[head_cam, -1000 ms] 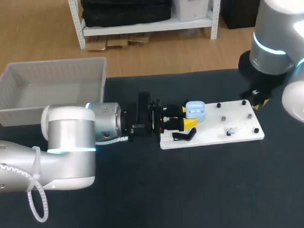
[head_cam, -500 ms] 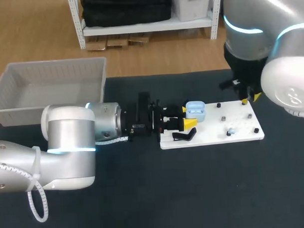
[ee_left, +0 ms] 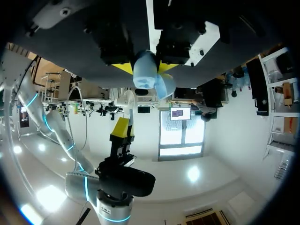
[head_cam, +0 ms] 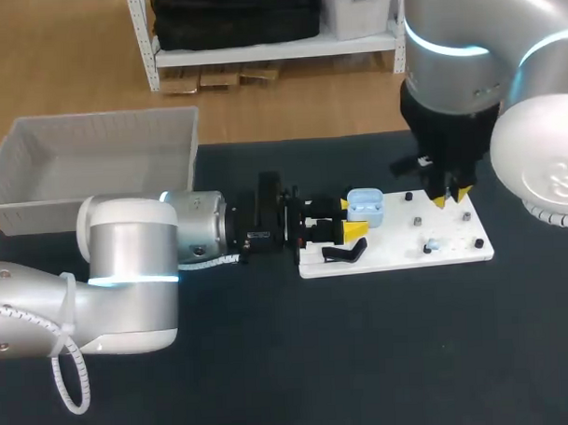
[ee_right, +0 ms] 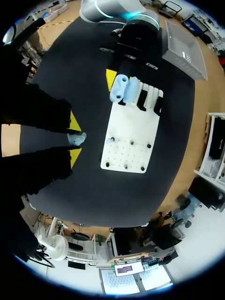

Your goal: Pick up each earbud case from the left stands, insert the matching earbuds, close the lid, and place the case in the box.

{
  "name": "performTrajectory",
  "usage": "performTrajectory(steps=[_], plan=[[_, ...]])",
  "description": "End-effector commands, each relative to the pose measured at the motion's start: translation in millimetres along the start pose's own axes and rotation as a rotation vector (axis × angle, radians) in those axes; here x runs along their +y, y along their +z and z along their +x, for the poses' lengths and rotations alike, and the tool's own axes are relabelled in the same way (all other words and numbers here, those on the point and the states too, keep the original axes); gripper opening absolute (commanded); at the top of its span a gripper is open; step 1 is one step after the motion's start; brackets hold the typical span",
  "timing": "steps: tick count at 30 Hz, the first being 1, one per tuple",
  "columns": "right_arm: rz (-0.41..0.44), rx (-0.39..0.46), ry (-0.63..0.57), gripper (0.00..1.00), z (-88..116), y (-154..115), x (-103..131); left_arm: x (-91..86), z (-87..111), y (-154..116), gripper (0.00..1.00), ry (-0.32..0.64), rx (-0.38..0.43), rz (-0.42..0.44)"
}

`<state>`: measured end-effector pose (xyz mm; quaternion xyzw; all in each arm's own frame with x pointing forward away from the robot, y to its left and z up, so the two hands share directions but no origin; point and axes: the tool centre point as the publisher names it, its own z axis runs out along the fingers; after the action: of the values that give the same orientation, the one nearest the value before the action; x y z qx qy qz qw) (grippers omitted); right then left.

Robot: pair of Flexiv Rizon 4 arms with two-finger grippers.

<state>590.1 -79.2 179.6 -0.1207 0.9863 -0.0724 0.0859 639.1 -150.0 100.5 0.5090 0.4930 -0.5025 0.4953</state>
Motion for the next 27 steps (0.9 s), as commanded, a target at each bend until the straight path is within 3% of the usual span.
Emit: performTrajectory(steps=[1,5,9,13,21,27], plan=[[-0.001,-0.005,0.001,0.0,2.1,-0.1,-0.8,-1.3,0.2,-0.4,0.0,0.001,-0.002,-0.004],[-0.001,-0.005,0.001,0.0,2.1,-0.1,-0.8,-1.3,0.2,-0.4,0.0,0.001,-0.002,-0.004],[0.035,-0.031,0.216,0.0,-9.5,-9.3,3.7,-1.3,0.2,-0.4,0.0,0.001,-0.002,-0.004],[0.061,-0.053,0.342,0.0,-13.5,-18.5,15.4,-1.3,0.2,-0.4,0.0,0.001,-0.002,-0.004],[0.123,-0.017,0.439,0.0,-17.8,-16.1,44.3,-1.3,0.2,-0.4,0.0,0.001,-0.002,-0.004],[0.123,-0.002,0.497,0.0,-21.4,-14.5,60.5,-1.3,0.2,-0.4,0.0,0.001,-0.002,-0.004]])
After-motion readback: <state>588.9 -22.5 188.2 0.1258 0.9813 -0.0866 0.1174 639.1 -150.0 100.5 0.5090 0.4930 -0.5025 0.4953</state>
